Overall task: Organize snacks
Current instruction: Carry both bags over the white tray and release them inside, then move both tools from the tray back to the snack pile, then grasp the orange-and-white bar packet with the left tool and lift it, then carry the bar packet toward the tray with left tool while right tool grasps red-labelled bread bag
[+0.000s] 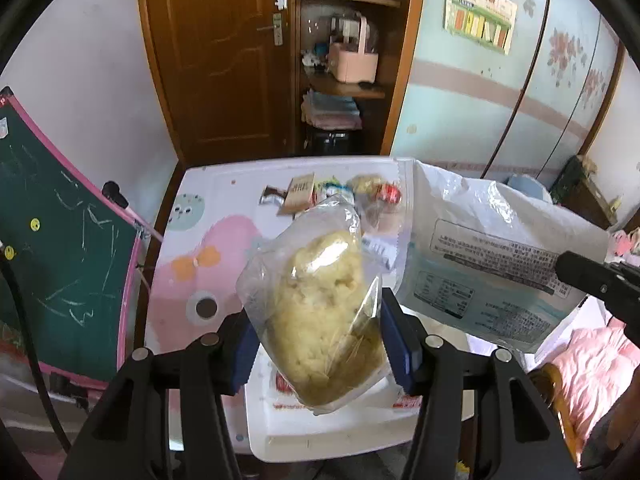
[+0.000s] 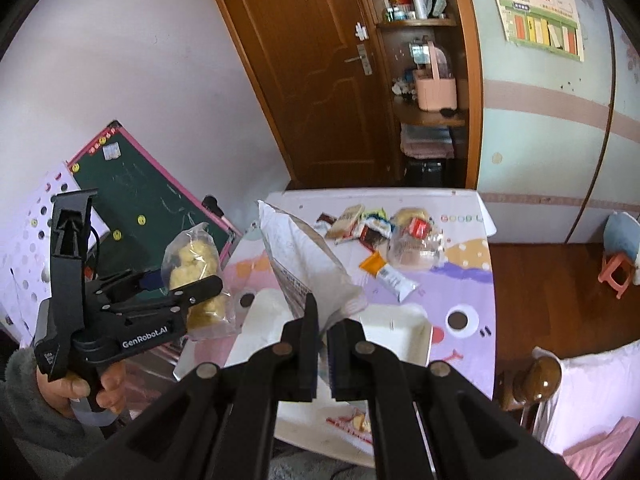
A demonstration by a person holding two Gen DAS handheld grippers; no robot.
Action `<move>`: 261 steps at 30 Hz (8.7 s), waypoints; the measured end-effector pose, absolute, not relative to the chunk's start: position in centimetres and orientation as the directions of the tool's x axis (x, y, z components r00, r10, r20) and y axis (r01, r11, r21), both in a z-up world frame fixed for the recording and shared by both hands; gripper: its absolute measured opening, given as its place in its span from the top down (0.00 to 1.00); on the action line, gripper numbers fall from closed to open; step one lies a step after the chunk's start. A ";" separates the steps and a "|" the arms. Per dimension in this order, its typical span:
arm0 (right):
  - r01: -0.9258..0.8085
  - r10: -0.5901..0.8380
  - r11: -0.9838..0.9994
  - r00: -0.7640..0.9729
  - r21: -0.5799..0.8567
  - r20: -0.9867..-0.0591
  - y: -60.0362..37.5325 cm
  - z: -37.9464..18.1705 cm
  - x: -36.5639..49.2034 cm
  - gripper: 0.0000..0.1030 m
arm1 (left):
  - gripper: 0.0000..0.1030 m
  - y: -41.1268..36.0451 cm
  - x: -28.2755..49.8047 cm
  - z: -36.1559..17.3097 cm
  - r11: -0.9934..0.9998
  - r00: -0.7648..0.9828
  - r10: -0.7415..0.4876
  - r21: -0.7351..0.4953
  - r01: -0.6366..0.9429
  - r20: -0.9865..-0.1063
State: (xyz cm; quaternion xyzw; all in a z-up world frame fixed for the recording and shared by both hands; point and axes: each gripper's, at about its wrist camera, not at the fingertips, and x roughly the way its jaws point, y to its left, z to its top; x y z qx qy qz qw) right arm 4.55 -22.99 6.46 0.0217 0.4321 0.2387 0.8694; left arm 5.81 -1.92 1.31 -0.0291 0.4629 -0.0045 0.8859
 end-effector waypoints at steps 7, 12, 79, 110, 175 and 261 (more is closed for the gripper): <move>-0.377 0.398 0.897 0.456 0.232 -0.796 -22.1 3.5 3.6 0.97 | 0.48 -2.6 4.6 -2.0 1.000 0.508 -0.017 -0.025 -0.008 -0.861; -0.374 0.366 0.904 0.424 0.209 -0.828 -21.4 1.8 3.1 0.97 | 0.48 -2.9 4.3 -3.8 1.000 0.475 -0.005 -0.006 -0.001 -0.880; -0.332 0.259 0.933 0.347 0.140 -0.901 -19.3 -2.9 4.1 0.42 | 0.10 -3.6 3.9 -6.5 0.998 0.419 -0.004 0.020 0.052 -0.908; -0.218 0.217 0.967 0.441 0.130 -0.871 -21.4 -1.1 13.7 0.42 | 0.10 -3.4 14.6 -5.1 0.993 0.441 -0.026 0.029 0.116 -0.897; -0.375 0.127 0.927 0.335 -0.008 -0.934 -19.8 -18.6 38.3 0.49 | 0.71 -3.0 34.0 -26.3 0.961 0.085 -0.048 -0.069 -0.267 -0.995; -0.375 0.370 0.906 0.470 0.199 -0.801 -22.4 -1.6 17.5 0.77 | 0.71 -1.9 18.6 -5.4 0.990 0.429 -0.143 -0.129 0.060 -0.892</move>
